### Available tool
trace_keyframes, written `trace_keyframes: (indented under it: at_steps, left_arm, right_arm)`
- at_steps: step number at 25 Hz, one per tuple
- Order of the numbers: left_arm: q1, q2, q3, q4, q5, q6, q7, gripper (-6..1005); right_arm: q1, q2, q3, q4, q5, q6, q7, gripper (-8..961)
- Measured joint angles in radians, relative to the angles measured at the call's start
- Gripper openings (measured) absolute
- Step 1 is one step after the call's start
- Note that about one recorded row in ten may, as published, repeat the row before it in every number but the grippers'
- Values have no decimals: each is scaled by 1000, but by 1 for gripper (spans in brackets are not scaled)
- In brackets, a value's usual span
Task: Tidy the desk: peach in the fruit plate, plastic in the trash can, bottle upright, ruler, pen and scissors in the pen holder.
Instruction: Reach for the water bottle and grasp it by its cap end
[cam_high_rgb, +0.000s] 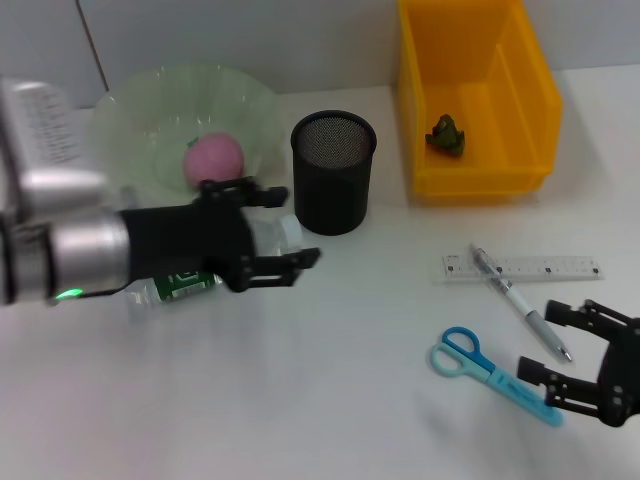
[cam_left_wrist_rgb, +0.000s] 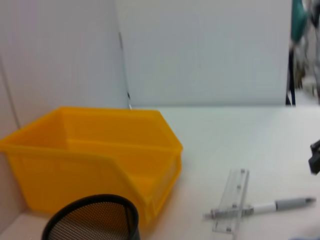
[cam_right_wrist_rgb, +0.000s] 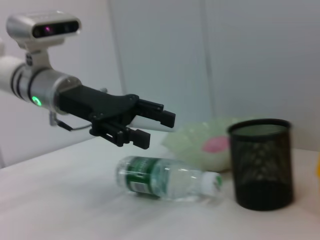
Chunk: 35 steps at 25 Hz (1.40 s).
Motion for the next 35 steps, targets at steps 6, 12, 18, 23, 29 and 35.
trace_keyframes:
  at_steps: [6,12,18,23,29,35]
  left_arm:
    - [-88,-2,130,63,162,-137,-214,786]
    - [-169,-8,173,35,269,-215,-325,786]
    - [-208,-8,178,-18,347,-265,-376,786]
    - [-228,-8,177,-64,369,-290,-384,786]
    - [-258,-8,177,-126,374,-328,-384,786]
    - [-275,-8,177,-163,376,-351,-378,786]
  right_arm:
    - [6,4,69,37,-65,-4,-32,820]
    - [12,6,72,48,-67,-5,-35,820]
    - [20,6,73,51,-67,-7,-36,820]
    - [28,7,73,51,-67,-10,-32,820]
    - [39,8,68,53,-67,-11,-27,820]
    - [48,8,65,54,-67,-12,-19,820]
